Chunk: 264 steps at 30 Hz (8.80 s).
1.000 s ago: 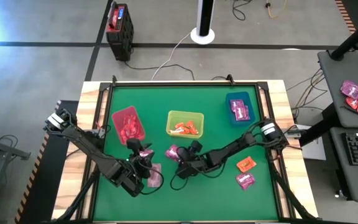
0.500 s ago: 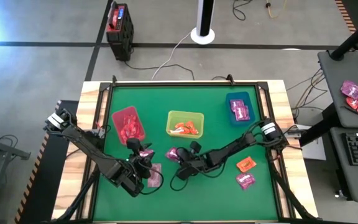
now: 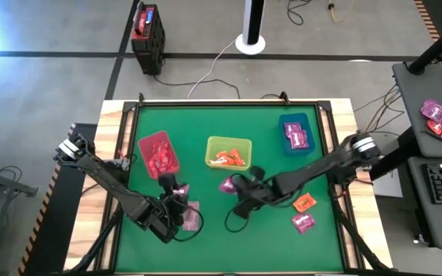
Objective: Sort candy by brand, put in halloween buckets
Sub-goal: Put the purple candy into the blue bin, then put the orange chocolate into the yellow bin, then put the purple candy into the blue bin
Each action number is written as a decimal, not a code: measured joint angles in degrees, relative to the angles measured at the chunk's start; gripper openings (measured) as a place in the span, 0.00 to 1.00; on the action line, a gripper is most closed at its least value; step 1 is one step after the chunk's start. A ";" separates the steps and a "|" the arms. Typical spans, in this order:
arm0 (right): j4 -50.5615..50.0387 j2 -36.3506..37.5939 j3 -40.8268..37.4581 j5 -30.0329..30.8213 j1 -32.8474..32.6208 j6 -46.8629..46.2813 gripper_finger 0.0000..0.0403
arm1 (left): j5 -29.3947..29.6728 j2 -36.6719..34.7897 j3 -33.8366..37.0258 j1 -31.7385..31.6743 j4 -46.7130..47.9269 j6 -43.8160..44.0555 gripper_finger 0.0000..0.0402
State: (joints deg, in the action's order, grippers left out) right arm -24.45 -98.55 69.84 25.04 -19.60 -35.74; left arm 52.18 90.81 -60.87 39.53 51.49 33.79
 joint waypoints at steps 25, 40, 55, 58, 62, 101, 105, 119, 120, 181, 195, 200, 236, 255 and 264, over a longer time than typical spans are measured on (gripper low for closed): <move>-52.87 17.06 -8.34 7.94 30.85 -32.71 0.03 | -9.20 0.00 -7.72 0.11 -0.04 -6.11 0.44; -52.72 17.06 -8.54 7.50 32.66 -30.67 0.32 | -9.11 -0.01 -7.62 0.11 -0.05 -6.11 0.44; -49.74 17.78 -1.78 -6.41 23.06 -22.33 0.55 | -5.70 0.00 -7.58 0.12 -0.72 -6.11 0.44; -44.47 17.78 0.08 -12.90 16.64 -19.01 0.55 | -5.40 0.00 -7.58 0.11 -0.75 -6.28 0.44; -36.33 17.65 0.03 -20.86 7.51 -17.31 0.54 | -5.42 -0.01 -7.58 0.11 -0.93 -6.29 0.44; -42.57 -4.76 -7.20 -30.05 -9.38 -42.50 0.18 | -3.16 0.01 -7.58 0.11 -2.66 -8.25 0.44; -42.61 -4.55 -7.27 -29.99 -9.36 -41.86 0.05 | -3.16 0.01 -7.57 0.11 -2.63 -8.27 0.44; -41.83 3.69 -2.57 -16.52 -8.93 -41.16 0.02 | -3.14 0.01 -7.57 0.09 -2.63 -8.27 0.44; -40.89 4.86 -2.17 -14.09 -8.77 -41.08 0.02 | -3.14 0.01 -7.56 0.09 -2.63 -8.27 0.44; -5.31 12.60 -2.89 17.13 -7.28 -13.16 0.48 | -18.64 0.52 8.47 -1.01 -7.19 6.78 0.44; -5.31 12.55 -3.41 18.70 -7.28 -13.34 0.48 | -18.59 0.52 17.14 -1.33 -16.07 11.12 0.39; -5.29 12.55 -3.50 20.01 -7.28 -13.34 0.48 | -18.64 0.52 18.39 -1.36 -18.29 11.14 0.38; 34.17 12.49 -16.07 14.00 -8.92 22.66 0.48 | -14.12 -6.85 8.35 -1.98 -36.89 -27.45 0.00; 42.30 8.28 -13.93 9.52 -9.16 37.78 0.48 | -36.34 -6.66 9.19 -11.96 -59.09 -35.88 0.00; 40.98 7.68 -12.92 8.68 -9.16 38.79 0.48 | -37.20 -6.39 9.21 -12.04 -60.01 -36.47 0.00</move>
State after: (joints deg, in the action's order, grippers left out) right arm 16.53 -90.87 56.93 33.71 -28.75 3.05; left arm 14.98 84.42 -51.66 27.49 -8.52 -2.68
